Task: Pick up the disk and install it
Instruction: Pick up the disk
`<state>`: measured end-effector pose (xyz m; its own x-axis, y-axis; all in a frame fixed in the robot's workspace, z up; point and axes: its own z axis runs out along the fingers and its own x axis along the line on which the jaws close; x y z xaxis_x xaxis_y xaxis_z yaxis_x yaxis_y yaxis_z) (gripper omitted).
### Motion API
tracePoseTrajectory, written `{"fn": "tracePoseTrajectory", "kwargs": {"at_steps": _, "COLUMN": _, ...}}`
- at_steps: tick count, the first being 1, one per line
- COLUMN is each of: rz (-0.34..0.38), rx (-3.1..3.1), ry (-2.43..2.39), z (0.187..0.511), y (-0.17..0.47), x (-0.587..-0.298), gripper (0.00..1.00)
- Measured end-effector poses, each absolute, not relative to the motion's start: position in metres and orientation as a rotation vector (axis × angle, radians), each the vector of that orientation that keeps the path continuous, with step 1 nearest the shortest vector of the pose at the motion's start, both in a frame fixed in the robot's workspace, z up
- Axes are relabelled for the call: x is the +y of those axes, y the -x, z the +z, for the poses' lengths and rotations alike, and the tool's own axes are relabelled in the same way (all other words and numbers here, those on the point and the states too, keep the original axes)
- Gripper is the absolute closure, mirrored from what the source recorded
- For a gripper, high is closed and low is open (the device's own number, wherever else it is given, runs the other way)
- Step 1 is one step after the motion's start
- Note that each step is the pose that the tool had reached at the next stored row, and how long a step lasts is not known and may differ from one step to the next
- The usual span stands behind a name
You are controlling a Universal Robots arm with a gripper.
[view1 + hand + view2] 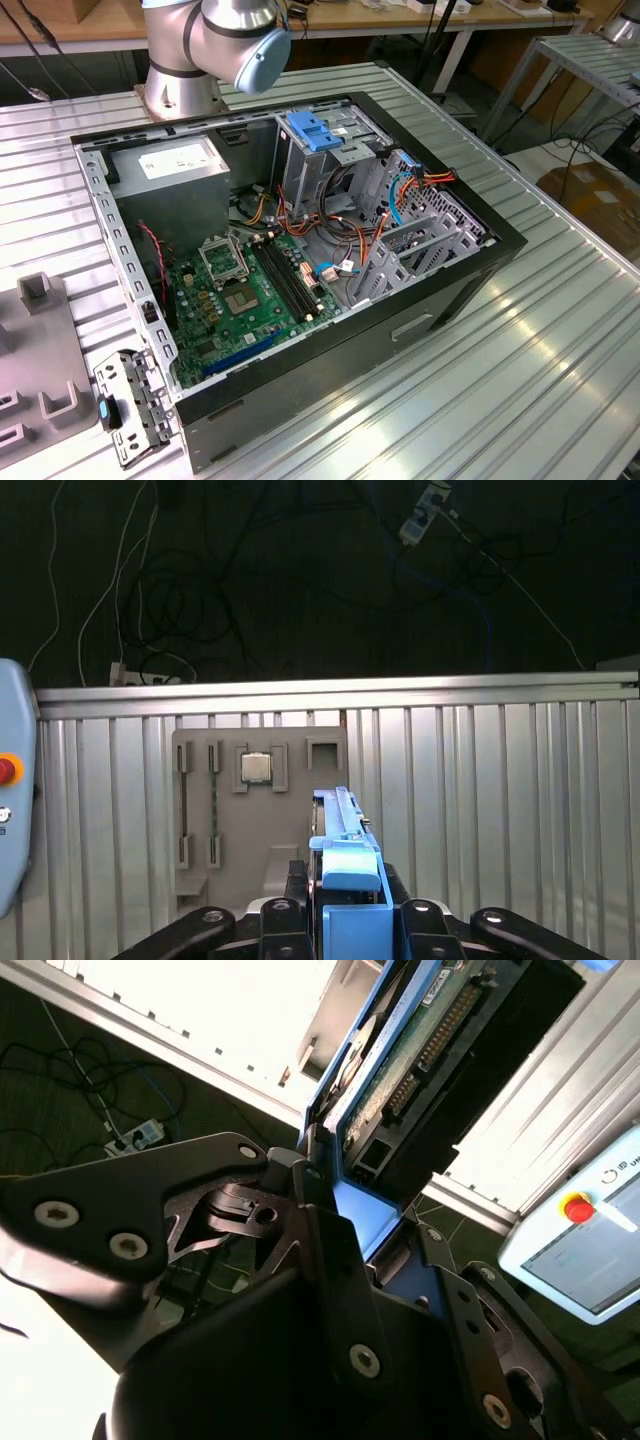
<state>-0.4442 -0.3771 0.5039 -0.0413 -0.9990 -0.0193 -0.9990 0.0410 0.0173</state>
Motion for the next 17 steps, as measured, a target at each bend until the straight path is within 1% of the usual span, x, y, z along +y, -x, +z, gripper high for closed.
{"fn": "tracePoseTrajectory", "kwargs": {"at_steps": 17, "rz": 0.041, "rx": 2.265, "ry": 2.174, "z": 0.504, "y": 0.426, "x": -0.377, "gripper": 0.63}}
